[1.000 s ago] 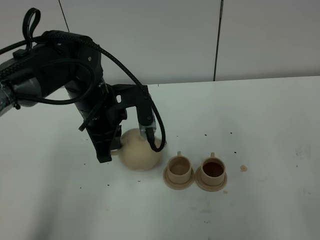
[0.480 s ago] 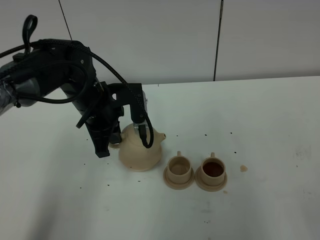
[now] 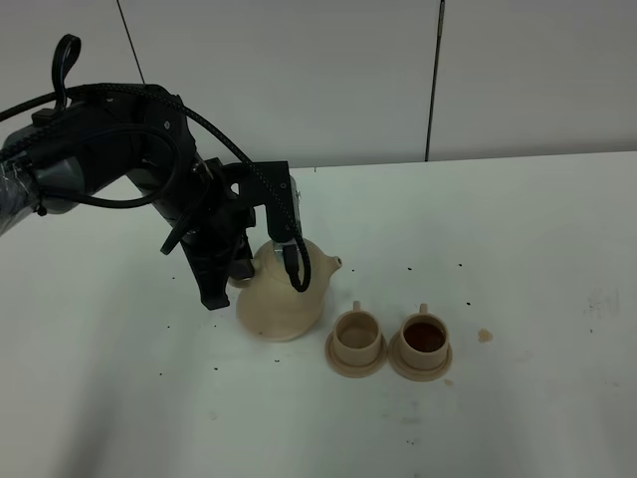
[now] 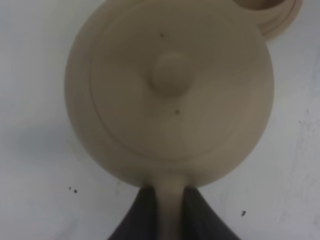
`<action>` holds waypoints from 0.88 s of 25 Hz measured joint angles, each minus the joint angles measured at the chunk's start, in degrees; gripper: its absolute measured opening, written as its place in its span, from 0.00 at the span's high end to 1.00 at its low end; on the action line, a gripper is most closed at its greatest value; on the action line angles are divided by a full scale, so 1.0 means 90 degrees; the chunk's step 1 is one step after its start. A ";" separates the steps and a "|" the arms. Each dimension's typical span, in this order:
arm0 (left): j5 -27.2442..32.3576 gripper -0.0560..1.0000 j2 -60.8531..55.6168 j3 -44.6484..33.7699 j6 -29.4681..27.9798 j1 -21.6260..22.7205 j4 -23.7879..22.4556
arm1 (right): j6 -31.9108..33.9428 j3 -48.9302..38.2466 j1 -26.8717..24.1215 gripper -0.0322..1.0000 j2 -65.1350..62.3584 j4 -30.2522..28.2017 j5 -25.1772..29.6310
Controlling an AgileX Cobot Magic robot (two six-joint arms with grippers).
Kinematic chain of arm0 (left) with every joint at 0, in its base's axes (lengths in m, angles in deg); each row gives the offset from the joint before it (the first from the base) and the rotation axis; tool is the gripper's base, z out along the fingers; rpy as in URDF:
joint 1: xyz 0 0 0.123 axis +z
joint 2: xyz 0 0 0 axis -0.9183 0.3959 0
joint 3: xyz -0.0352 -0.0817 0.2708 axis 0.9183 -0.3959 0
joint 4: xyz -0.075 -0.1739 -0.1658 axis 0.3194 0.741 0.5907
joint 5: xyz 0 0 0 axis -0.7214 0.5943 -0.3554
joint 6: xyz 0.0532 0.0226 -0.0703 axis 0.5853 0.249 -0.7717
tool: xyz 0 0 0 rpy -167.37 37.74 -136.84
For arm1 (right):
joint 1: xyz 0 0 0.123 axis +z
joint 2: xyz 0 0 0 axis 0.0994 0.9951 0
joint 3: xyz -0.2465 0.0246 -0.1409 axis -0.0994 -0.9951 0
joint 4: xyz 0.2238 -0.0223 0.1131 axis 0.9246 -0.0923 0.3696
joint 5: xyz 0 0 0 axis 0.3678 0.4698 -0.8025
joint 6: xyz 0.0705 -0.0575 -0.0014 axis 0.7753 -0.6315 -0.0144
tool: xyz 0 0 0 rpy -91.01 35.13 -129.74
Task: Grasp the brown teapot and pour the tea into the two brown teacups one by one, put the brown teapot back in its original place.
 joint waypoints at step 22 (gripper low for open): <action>-0.0001 0.78 0.0000 0.0000 0.0109 -0.0013 0.0125 | 0.0000 0.0000 0.0000 0.63 0.0000 0.0000 0.0000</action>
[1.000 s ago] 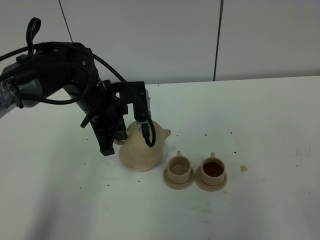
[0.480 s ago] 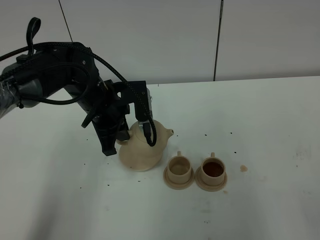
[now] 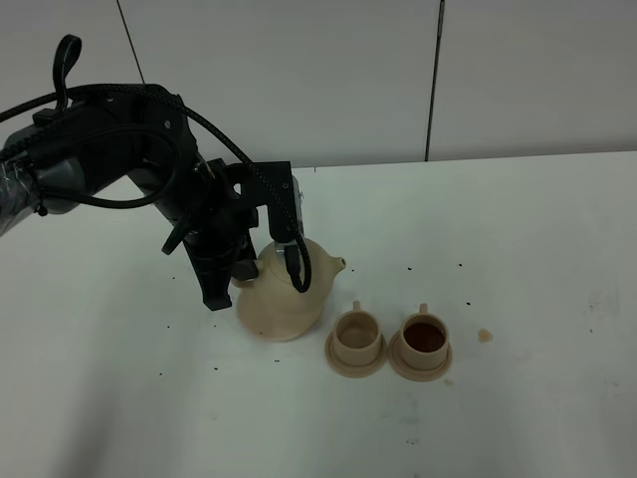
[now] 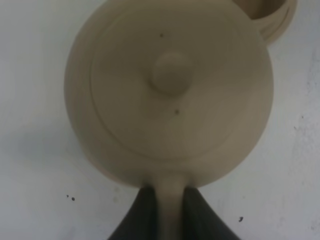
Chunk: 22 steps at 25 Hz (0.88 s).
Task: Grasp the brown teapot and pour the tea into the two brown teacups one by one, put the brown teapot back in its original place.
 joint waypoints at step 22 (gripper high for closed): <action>-0.0026 0.78 0.0000 0.0000 0.0000 -0.0397 -0.0881 | 0.0000 0.0000 0.0000 0.63 0.0000 0.0000 0.0000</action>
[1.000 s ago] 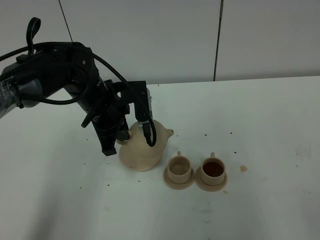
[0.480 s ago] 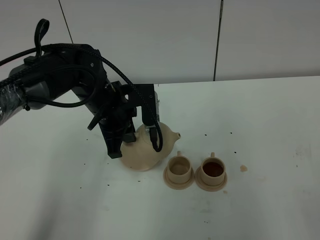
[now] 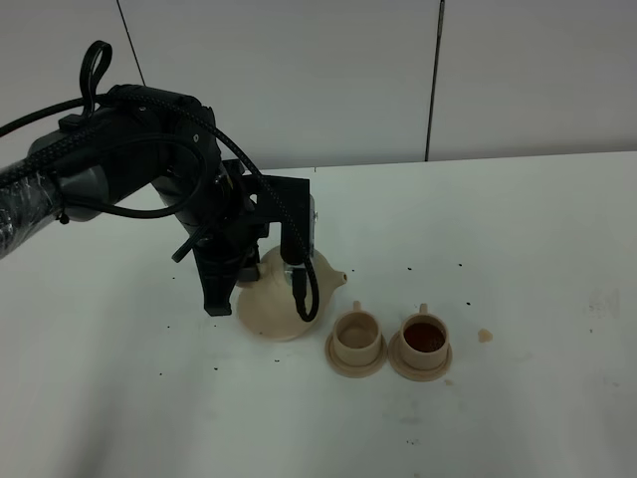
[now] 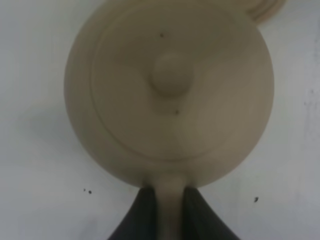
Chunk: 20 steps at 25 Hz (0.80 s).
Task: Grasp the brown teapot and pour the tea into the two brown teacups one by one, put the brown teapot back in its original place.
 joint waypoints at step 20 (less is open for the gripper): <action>-0.0417 0.78 0.0000 0.0020 0.0257 -0.0259 -0.0929 | 0.0000 0.0000 0.0000 0.63 0.0000 0.0000 0.0000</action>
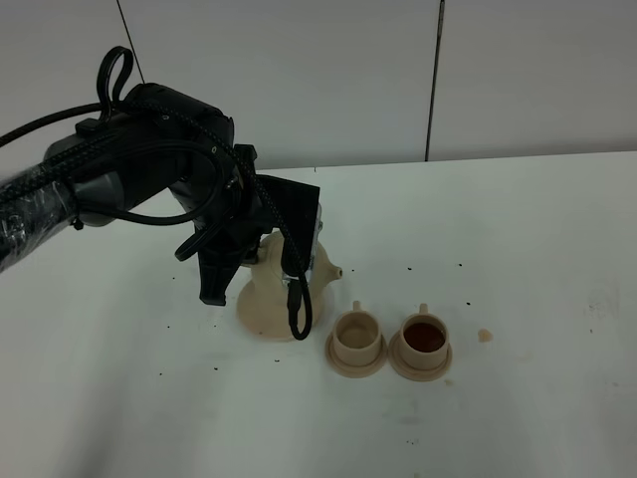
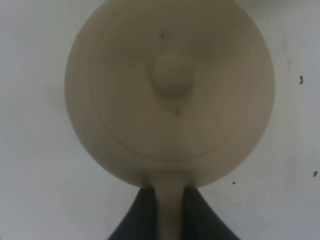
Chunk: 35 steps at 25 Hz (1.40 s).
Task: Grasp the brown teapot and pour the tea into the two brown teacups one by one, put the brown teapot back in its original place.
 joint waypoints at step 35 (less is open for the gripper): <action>0.0587 0.78 -0.0181 0.0057 0.0919 -0.0348 -0.0314 | 0.0000 0.0000 0.0000 0.63 0.0000 0.0000 -0.0002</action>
